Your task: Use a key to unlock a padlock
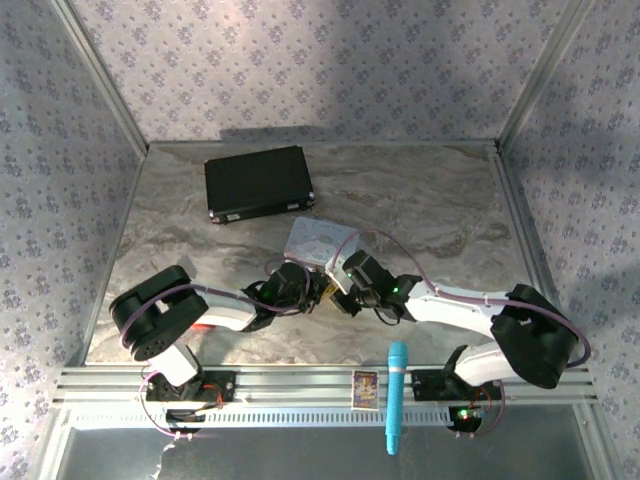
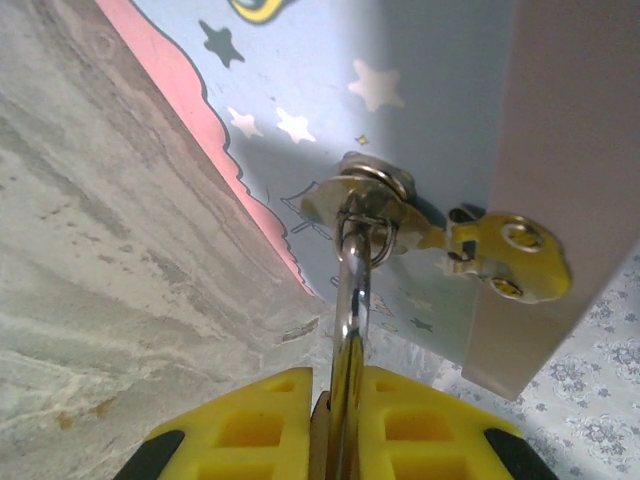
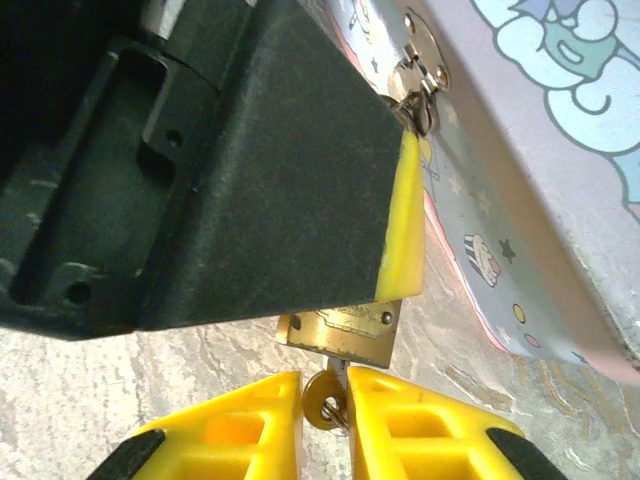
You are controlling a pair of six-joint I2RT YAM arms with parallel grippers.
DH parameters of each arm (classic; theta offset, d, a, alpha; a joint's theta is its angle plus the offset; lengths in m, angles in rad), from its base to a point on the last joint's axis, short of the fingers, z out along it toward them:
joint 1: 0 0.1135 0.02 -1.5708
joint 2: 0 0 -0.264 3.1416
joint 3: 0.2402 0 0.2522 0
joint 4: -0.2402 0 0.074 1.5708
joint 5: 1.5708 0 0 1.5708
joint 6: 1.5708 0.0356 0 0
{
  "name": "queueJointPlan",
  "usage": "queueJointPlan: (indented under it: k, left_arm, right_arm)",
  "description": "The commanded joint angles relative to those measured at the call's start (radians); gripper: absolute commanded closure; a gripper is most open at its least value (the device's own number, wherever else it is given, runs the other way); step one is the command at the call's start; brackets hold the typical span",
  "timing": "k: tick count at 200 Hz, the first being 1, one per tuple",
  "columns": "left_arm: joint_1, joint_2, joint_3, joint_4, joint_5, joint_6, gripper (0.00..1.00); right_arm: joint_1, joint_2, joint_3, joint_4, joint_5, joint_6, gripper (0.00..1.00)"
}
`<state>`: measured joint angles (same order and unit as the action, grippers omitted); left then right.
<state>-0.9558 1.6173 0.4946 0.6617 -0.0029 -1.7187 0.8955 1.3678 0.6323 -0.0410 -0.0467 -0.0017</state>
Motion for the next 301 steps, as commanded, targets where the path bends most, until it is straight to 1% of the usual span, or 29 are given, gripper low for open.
queueJointPlan:
  k: [1,30,49,64,89,136,167,204,218,239,268,285,301]
  left_arm:
    - [-0.009,-0.007,0.004,-0.04,0.05,-0.018,1.0]
    - [-0.009,-0.008,-0.001,-0.029,0.051,-0.021,1.0]
    - [-0.009,-0.006,0.001,-0.023,0.06,-0.017,1.0]
    - [-0.011,-0.005,0.0,-0.016,0.064,-0.019,1.0]
    - [-0.011,-0.005,-0.008,0.004,0.068,-0.014,1.0]
    - [-0.015,0.006,-0.004,0.019,0.083,0.001,1.0]
    - [-0.015,0.031,0.009,0.02,0.117,0.025,1.0]
    - [-0.015,0.064,-0.028,0.169,0.13,0.007,1.0]
    - [-0.018,0.063,-0.034,0.202,0.13,0.014,1.0]
    - [-0.021,0.057,-0.034,0.204,0.134,0.023,1.0]
    - [-0.023,0.054,-0.039,0.223,0.138,0.027,1.0]
    - [-0.023,0.055,-0.039,0.224,0.14,0.028,1.0]
    - [-0.023,0.062,-0.039,0.239,0.143,0.026,1.0]
  right_arm:
    - [0.008,0.016,-0.002,-0.003,0.048,-0.026,0.84]
    - [0.003,0.031,0.004,0.019,0.034,-0.022,0.88]
    - [-0.023,0.033,-0.013,0.058,-0.013,0.0,0.9]
    - [-0.058,0.03,-0.027,0.084,-0.079,0.02,0.93]
    - [-0.126,0.035,-0.043,0.115,-0.23,0.057,0.95]
    - [-0.223,0.06,-0.071,0.181,-0.415,0.128,0.96]
    - [-0.273,0.07,-0.077,0.212,-0.529,0.175,0.96]
    - [-0.335,0.138,-0.083,0.288,-0.701,0.276,0.97]
    - [-0.341,0.157,-0.092,0.325,-0.731,0.307,0.97]
    - [-0.355,0.165,-0.109,0.392,-0.771,0.359,0.97]
    - [-0.412,0.183,-0.132,0.502,-0.858,0.446,0.97]
    - [-0.429,0.189,-0.129,0.511,-0.9,0.466,0.97]
    - [-0.431,0.2,-0.116,0.48,-0.923,0.457,0.97]
